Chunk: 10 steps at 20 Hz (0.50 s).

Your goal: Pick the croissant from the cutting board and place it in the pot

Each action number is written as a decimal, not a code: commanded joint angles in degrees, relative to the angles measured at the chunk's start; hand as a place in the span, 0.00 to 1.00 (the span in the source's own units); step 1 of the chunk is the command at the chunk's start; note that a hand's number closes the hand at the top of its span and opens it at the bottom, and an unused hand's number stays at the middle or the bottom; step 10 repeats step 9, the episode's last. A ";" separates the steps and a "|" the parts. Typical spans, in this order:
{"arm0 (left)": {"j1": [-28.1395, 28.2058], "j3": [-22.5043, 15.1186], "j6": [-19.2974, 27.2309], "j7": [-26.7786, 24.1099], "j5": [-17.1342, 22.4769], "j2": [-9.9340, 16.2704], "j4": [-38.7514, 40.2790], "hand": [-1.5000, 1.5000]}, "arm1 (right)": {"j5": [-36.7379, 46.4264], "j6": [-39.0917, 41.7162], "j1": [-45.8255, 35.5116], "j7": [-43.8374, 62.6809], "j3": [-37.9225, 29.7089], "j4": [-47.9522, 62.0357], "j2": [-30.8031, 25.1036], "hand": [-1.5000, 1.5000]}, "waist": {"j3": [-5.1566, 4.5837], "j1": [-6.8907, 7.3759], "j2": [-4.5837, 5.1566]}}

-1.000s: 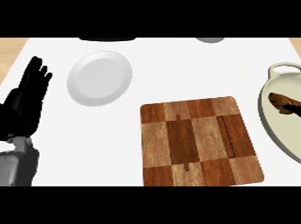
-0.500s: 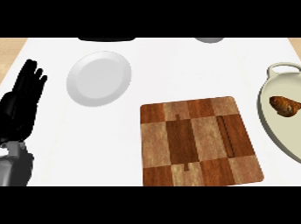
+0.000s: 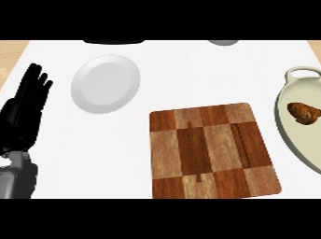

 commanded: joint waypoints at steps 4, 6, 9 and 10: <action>-3.39 1.27 -0.53 -1.88 0.16 0.65 5.81 0.50 | -0.94 6.49 5.36 -6.32 -0.28 4.41 -5.57 0.00 | 0.06 -0.50 0.11; 0.24 -1.10 1.16 -1.17 -1.57 -1.49 0.98 0.50 | -0.77 6.26 5.76 -6.13 0.60 5.05 -6.11 0.00 | 0.06 -0.05 -0.03; -3.09 -0.37 1.00 -3.30 -1.66 -1.19 5.77 0.50 | -0.73 6.26 4.65 -6.93 1.06 5.59 -5.42 0.00 | 0.12 -0.06 0.16; -3.09 -0.37 1.00 -3.30 -1.66 -1.19 5.77 0.50 | -0.73 6.26 4.65 -6.93 1.06 5.59 -5.42 0.00 | 0.12 -0.06 0.16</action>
